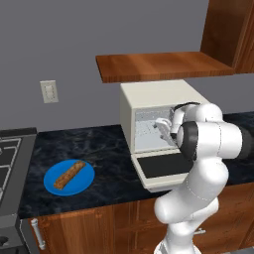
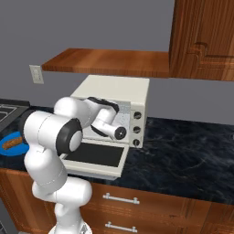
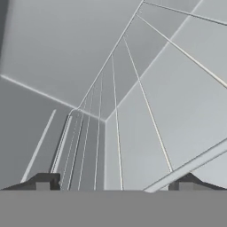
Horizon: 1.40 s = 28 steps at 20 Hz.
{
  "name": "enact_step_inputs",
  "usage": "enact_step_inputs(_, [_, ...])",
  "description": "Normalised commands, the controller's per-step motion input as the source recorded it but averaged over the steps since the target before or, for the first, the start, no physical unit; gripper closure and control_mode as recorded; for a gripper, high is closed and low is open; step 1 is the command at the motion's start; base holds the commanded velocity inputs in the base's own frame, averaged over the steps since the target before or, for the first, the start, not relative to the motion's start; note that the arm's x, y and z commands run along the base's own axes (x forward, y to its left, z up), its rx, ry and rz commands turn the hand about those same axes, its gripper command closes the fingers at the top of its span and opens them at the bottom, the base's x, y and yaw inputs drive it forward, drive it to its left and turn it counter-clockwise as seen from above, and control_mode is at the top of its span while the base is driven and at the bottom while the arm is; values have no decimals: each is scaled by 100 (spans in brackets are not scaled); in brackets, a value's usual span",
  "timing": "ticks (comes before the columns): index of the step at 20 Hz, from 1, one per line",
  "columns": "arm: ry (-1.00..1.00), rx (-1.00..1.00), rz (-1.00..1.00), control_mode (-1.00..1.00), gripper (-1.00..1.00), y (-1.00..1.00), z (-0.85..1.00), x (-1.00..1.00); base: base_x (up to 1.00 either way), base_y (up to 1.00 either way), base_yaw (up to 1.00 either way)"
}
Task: Pull the toaster oven rack outwards. Pick up the baguette from the plate and place it on the toaster oven rack. Close the toaster oven door fully and set the temperature to the lowest setting.
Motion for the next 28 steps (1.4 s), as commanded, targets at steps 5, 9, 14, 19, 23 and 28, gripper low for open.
enact_step_inputs(5, [0, 0, 0, -100, 100, 1, -4, 24, 0, 0, 0])
enact_step_inputs(9, [0, 0, 0, -100, 100, 0, -2, 9, 0, 0, 0])
enact_step_inputs(14, [11, -1, 0, -100, 100, 2, 0, 7, 0, 0, 0])
enact_step_inputs(19, [50, -1, 3, -100, 100, 1, -14, -23, 0, 0, 0])
enact_step_inputs(23, [31, 0, 4, -100, 100, -4, -51, -96, 0, 0, 0])
enact_step_inputs(28, [17, 0, 3, -100, 100, -15, -60, -100, 0, 0, 0])
